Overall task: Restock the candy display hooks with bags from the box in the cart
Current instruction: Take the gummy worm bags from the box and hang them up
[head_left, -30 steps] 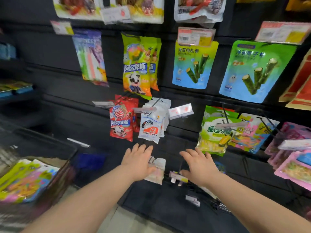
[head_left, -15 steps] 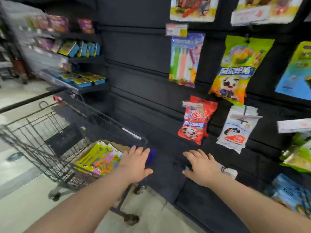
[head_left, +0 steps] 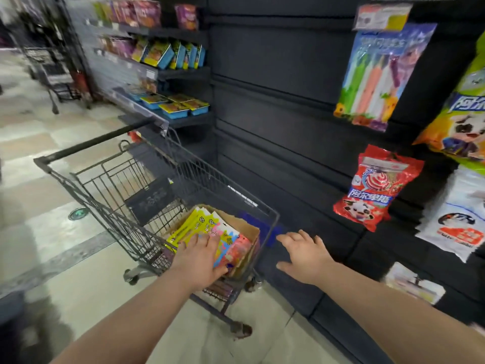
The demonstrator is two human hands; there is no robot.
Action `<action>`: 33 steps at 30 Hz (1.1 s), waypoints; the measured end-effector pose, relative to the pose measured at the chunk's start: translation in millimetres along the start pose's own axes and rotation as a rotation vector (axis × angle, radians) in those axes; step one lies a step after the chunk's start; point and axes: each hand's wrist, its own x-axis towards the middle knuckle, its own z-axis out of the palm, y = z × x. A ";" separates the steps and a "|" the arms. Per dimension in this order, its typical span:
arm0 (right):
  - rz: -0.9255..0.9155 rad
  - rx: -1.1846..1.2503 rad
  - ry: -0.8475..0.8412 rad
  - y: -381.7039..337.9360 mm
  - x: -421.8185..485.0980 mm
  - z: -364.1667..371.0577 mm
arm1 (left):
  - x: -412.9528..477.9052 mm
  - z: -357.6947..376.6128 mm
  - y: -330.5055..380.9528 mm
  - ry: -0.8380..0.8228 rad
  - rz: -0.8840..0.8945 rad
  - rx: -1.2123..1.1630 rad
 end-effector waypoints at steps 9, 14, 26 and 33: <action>-0.158 0.084 -0.077 -14.6 118.7 15.8 | 62.4 0.2 -48.7 -0.065 -0.144 0.042; -0.187 0.109 -0.160 5.3 165.0 16.3 | 108.7 4.4 -53.9 -0.139 -0.178 0.044; -0.219 0.077 -0.260 18.5 243.7 26.3 | 175.4 14.7 -66.0 -0.256 -0.195 0.023; -0.160 0.113 -0.295 3.6 275.7 45.2 | 223.3 37.6 -93.0 -0.380 -0.130 0.007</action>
